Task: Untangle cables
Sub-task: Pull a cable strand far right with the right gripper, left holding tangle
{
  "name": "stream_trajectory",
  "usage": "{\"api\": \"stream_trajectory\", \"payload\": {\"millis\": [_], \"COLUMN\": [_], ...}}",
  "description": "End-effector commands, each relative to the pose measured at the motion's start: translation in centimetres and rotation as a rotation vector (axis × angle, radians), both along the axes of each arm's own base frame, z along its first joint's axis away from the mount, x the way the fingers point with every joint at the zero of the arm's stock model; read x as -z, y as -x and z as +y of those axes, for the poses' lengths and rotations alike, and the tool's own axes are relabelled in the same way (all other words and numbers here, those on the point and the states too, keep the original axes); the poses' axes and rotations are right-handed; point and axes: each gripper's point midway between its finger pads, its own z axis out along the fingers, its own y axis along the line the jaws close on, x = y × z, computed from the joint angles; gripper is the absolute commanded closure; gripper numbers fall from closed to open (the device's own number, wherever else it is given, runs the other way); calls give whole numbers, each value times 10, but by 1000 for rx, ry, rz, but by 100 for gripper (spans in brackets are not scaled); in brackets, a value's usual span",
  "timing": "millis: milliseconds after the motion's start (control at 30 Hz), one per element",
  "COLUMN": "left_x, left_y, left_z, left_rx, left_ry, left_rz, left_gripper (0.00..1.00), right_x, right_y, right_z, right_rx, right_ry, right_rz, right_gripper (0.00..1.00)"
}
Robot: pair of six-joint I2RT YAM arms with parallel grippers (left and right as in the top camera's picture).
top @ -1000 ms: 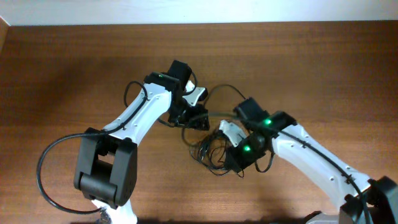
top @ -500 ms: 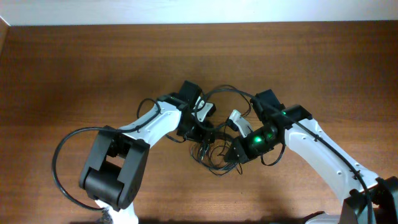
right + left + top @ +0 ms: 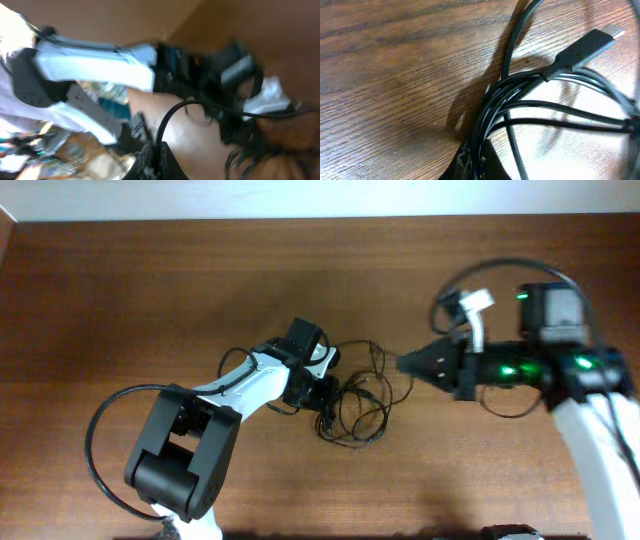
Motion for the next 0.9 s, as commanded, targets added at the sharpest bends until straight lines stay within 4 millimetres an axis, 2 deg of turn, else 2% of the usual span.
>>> {"api": "stream_trajectory", "payload": {"millis": [0,100,200,333,400,467,533,600,700,800,867], "left_x": [21,21,21,21,21,21,21,21,21,21,21], "left_y": [8,8,8,8,8,9,8,8,8,8,8], "left_z": [17,17,17,17,17,17,17,17,17,17,17], "left_rx": [-21,-21,-21,-21,-21,-21,-21,-21,-21,-21,-21], "left_ry": [-94,-94,-94,-94,-95,-95,-95,-95,-94,-94,-92], "left_rz": [22,22,22,22,22,22,22,22,22,21,18], "left_gripper": [98,98,97,96,96,95,95,95,92,93,100], "right_x": [-61,-98,-113,-94,-79,-81,-78,-62,-9,43,72], "right_y": [14,22,21,-16,-36,-41,-40,-36,-24,-18,-16], "right_z": [-19,-39,-61,-120,-182,-218,-242,-253,-271,-271,-269], "right_rx": [60,152,259,589,906,1080,1203,1256,1309,1246,1193], "right_ry": [-21,0,31,175,304,330,341,375,482,519,529], "right_rz": [-219,-364,-427,-320,-223,-196,-143,-62,198,467,621], "right_gripper": [96,96,96,96,96,96,96,96,96,96,96]}}
